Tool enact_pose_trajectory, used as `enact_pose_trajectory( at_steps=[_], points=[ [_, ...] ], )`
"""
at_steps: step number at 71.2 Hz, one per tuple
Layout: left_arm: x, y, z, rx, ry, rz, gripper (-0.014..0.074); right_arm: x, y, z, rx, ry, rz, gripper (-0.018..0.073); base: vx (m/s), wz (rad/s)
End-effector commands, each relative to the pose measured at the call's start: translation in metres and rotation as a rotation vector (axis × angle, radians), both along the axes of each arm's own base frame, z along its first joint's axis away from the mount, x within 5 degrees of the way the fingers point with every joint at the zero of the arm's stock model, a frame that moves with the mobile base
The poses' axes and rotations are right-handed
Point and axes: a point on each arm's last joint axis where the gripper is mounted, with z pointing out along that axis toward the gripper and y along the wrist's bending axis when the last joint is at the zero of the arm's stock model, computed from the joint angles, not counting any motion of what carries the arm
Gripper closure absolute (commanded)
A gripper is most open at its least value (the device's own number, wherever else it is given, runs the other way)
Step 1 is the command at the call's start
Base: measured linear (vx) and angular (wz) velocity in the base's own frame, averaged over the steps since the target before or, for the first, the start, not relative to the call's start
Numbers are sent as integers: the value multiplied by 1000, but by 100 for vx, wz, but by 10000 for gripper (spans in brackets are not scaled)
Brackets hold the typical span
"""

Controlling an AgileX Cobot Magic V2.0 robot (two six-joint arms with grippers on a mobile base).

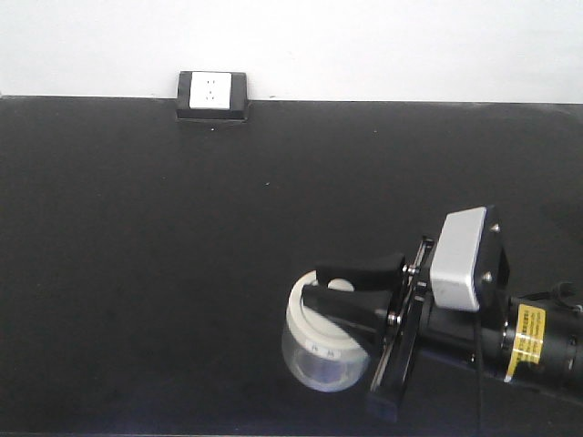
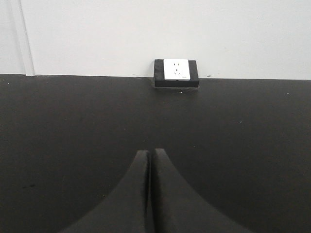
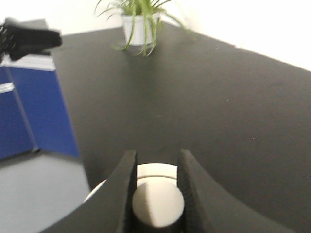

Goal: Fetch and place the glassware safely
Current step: 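Extend the right gripper forward and lower the jar onto the bench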

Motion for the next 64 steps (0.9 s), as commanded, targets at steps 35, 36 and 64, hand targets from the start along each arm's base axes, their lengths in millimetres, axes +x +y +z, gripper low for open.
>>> enact_pose_trajectory(
  at_steps=[35, 36, 64],
  points=[
    [2, -2, 14, -17, -77, -24, 603, 75, -18, -35, 31, -83, -538, 559, 0, 0],
    [2, -2, 14, -17, -77, -24, 603, 76, -18, -37, 31, -76, -543, 559, 0, 0],
    [2, -2, 14, -17, -77, -24, 603, 114, -4, -71, -7, -52, -553, 549, 0, 0]
  ],
)
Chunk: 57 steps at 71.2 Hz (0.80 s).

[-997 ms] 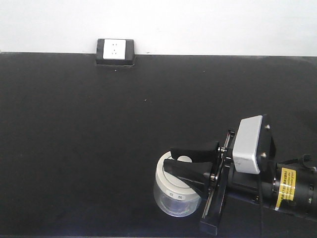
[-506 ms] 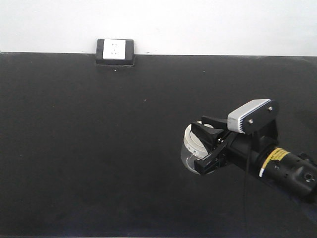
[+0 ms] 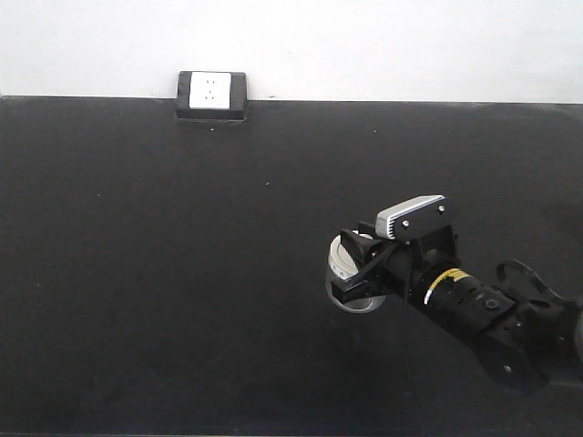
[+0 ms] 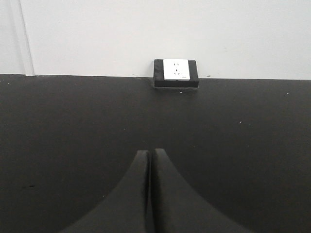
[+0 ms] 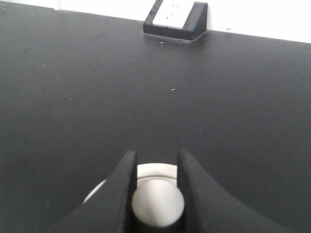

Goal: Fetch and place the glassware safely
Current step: 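Extend the right gripper forward and lower the jar onto the bench, then open the right gripper and lift it off the jar lid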

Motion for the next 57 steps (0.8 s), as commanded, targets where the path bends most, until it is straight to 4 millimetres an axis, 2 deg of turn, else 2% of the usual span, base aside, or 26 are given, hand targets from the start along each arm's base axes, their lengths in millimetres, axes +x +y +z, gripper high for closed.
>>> enact_pose_trajectory(
  at_steps=[1, 23, 33, 47, 57],
  points=[
    [2, -2, 14, -17, -77, -24, 603, 12, 4, 23, 61, -164, 2, 549, 0, 0],
    [2, -2, 14, -17, -77, -24, 603, 20, 9, 0, -43, -323, 39, 526, 0, 0],
    [2, -2, 14, -17, -77, -24, 603, 22, 9, -9, -26, -298, 35, 485, 0, 0],
    [2, -2, 14, -17, -77, -24, 603, 22, 8, -14, 0, -265, 17, 367, 0, 0],
    [2, -2, 14, -17, -77, -24, 603, 22, 7, -13, 33, -260, -1, 244, 0, 0]
  ],
)
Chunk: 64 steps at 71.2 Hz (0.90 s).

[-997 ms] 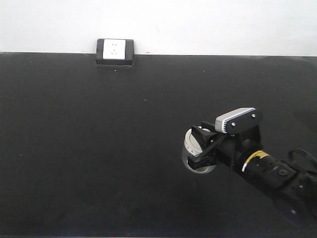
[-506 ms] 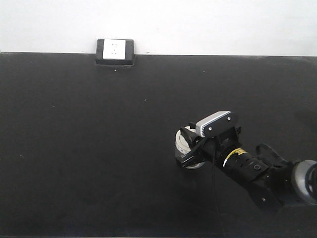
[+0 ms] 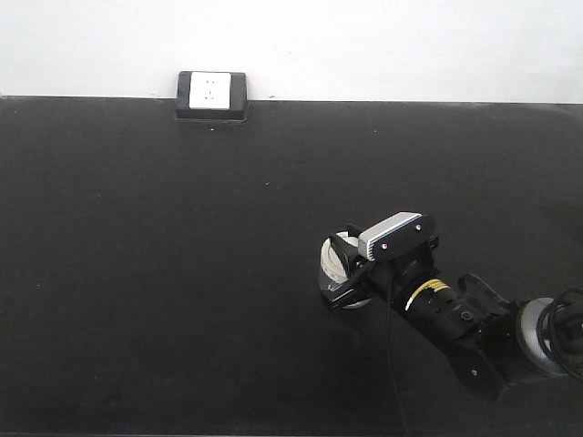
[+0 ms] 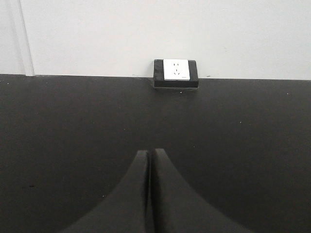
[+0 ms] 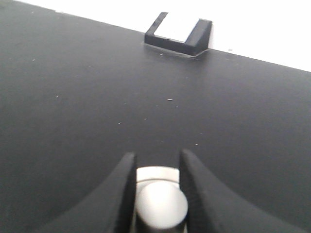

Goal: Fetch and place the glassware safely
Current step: 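Open the right gripper and lift it off the jar lid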

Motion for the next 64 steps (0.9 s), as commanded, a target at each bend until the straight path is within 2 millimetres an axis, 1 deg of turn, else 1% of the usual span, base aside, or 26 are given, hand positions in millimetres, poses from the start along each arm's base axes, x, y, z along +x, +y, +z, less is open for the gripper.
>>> enact_pose_trajectory(
  at_steps=[1, 7, 13, 17, 22, 24, 25, 32, 34, 38, 39, 40, 47, 48, 55, 57, 64],
  points=[
    [2, -2, 14, -17, -77, -24, 603, 5, 0, 27, 88, -126, -12, 232, 0, 0],
    [2, -2, 14, -17, -77, -24, 603, 4, -1, 34, 124, -126, -12, 165, 0, 0],
    [2, -2, 14, -17, -77, -24, 603, 1, -2, 49, 173, -124, -16, 108, 0, 0],
    [2, -2, 14, -17, -77, -24, 603, -2, -3, 62, 197, -122, -20, 77, 0, 0],
    [2, -2, 14, -17, -77, -24, 603, -6, -6, 78, 197, -120, -25, 57, 0, 0],
    [2, -2, 14, -17, -77, -24, 603, -10, -7, 88, 195, -125, -28, 54, 0, 0],
    [2, -2, 14, -17, -77, -24, 603, -10, -8, 89, 188, -115, -30, 54, 0, 0],
    [2, -2, 14, -17, -77, -24, 603, -23, -14, 117, 167, -105, -43, 56, 0, 0],
    [2, -2, 14, -17, -77, -24, 603, -29, -17, 128, 165, -113, -47, 56, 0, 0],
    [2, -2, 14, -17, -77, -24, 603, -39, -22, 141, 151, -102, -57, 56, 0, 0],
    [2, -2, 14, -17, -77, -24, 603, -43, -24, 148, 153, -110, -58, 56, 0, 0],
    [2, -2, 14, -17, -77, -24, 603, -45, -25, 149, 146, -100, -61, 56, 0, 0],
    [2, -2, 14, -17, -77, -24, 603, -68, -36, 176, 134, -106, -77, 56, 0, 0],
    [2, -2, 14, -17, -77, -24, 603, -74, -38, 182, 134, -119, -77, 56, 0, 0],
    [2, -2, 14, -17, -77, -24, 603, -98, -49, 202, 114, -129, -91, 56, 0, 0],
    [2, -2, 14, -17, -77, -24, 603, -109, -54, 210, 112, -146, -96, 56, 0, 0],
    [2, -2, 14, -17, -77, -24, 603, -137, -67, 224, 91, -160, -113, 56, 0, 0]
  ],
)
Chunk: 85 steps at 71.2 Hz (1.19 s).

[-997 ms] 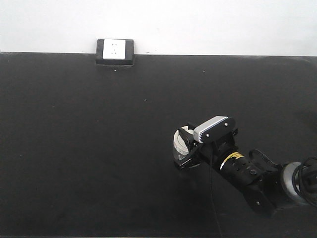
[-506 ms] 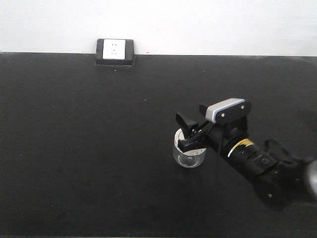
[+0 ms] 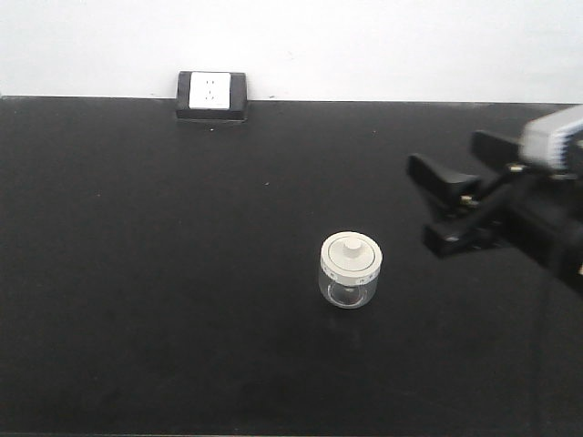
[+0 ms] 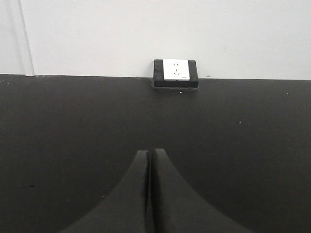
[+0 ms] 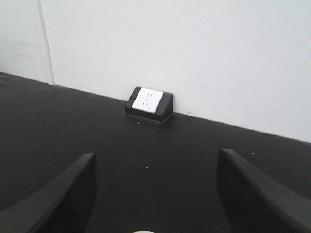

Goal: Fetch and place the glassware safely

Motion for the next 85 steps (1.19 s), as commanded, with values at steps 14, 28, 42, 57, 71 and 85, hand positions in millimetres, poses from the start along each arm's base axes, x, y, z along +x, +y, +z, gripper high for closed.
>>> enact_pose_trajectory(
  at_steps=[14, 28, 42, 57, 71, 85],
  points=[
    [2, -2, 14, -17, -77, -24, 603, -79, -35, 25, 3, -153, -31, 56, 0, 0],
    [2, -2, 14, -17, -77, -24, 603, -123, -54, -2, 52, -196, -39, 56, 0, 0],
    [2, -2, 14, -17, -77, -24, 603, -153, -67, -36, 45, -195, -53, 56, 0, 0],
    [2, -2, 14, -17, -77, -24, 603, -160, -70, -48, 79, -271, -48, 141, 0, 0],
    [2, -2, 14, -17, -77, -24, 603, -160, -70, -49, 74, -263, -49, 529, 0, 0],
    [2, -2, 14, -17, -77, -24, 603, -159, -70, -50, 75, -246, -49, 568, 0, 0]
  ],
)
